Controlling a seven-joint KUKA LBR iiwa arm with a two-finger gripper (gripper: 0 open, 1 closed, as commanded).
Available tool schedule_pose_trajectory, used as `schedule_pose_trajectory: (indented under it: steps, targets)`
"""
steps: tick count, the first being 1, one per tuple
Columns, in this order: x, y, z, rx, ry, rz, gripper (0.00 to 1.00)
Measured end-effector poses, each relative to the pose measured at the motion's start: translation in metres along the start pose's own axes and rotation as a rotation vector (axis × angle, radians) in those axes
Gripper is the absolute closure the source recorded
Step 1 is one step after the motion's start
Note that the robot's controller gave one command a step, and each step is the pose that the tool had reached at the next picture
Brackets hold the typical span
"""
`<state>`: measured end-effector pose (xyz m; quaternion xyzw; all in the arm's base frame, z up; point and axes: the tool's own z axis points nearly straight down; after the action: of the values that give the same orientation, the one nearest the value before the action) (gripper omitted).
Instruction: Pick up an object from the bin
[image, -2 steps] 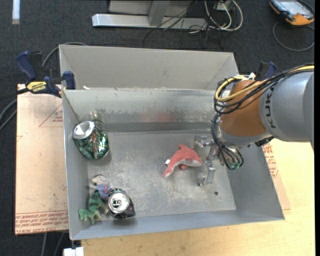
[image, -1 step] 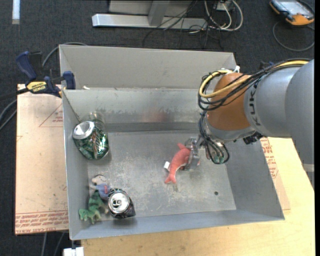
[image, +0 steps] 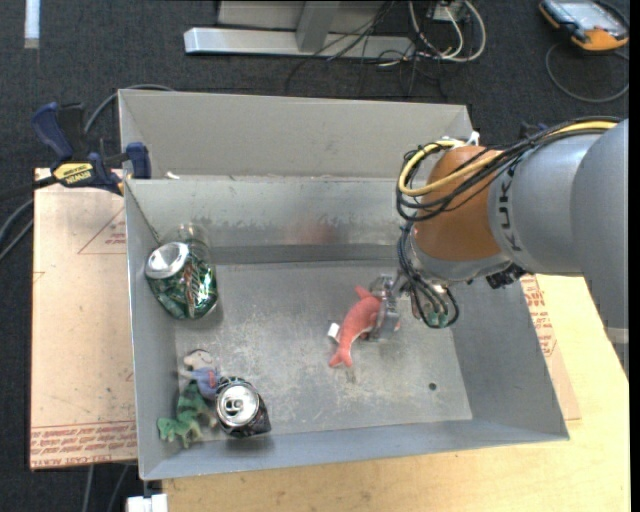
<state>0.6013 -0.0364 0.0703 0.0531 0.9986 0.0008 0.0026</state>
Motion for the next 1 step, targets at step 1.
schedule_pose_trajectory:
  steps: [1]
  targets:
    - [-0.0107,0.004,-0.1236,-0.001,-0.004,0.012,1.0]
